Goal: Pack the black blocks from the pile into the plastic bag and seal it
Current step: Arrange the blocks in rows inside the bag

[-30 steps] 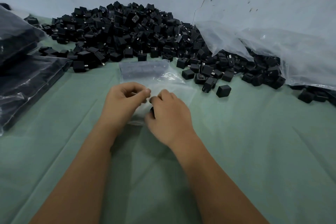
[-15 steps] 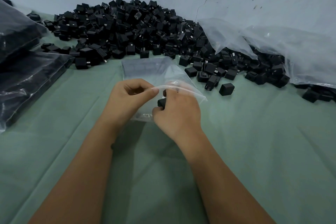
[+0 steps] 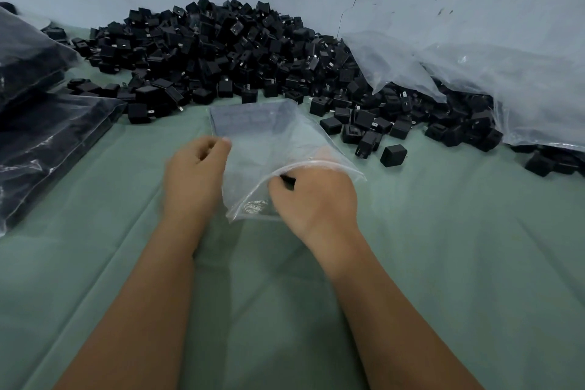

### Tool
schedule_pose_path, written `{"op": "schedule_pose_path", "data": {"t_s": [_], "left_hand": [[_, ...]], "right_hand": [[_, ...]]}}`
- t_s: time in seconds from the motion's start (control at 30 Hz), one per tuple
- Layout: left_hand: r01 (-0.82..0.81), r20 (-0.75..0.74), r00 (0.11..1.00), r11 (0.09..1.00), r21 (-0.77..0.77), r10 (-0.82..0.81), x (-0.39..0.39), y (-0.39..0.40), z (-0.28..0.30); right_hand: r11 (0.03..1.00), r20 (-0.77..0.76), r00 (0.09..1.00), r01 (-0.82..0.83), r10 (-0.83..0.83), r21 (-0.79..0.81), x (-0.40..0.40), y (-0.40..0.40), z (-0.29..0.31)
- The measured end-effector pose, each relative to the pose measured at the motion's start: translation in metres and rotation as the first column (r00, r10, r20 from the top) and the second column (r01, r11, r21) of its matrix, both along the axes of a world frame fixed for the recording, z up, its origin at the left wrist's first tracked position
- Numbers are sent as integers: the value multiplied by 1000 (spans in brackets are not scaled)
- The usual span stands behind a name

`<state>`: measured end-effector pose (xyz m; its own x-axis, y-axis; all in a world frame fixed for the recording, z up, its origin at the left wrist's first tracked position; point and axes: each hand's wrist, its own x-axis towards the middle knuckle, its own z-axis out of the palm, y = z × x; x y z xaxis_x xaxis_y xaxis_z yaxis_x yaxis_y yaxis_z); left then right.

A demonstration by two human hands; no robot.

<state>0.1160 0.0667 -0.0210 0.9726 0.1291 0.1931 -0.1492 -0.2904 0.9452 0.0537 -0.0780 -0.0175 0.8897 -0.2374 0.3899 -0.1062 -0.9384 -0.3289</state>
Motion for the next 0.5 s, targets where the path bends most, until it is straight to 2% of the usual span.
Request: {"op": "schedule_pose_path", "data": {"t_s": [0.07,0.13,0.23,0.33,0.5], "left_hand": [[-85,-21,995,942,324,97,6,4,-5],[-87,-34,992,864,496,120,9,4,-7],[-46,-47,995,822,568,89,8,1,-7],[-26,-58,995,800,599,75,7,1,-6],[-5,-65,996,759,651,62,8,-1,-8]], "right_hand": [[996,-37,999,4,-7,-88,1,-2,-2],[990,-77,997,12,-23,-140,1,-2,-4],[980,-196,980,-3,-37,-201,4,-1,-5],[991,-226,972,31,-60,-130,16,1,-1],[920,-306,946,-20,-110,-391,37,7,8]]}}
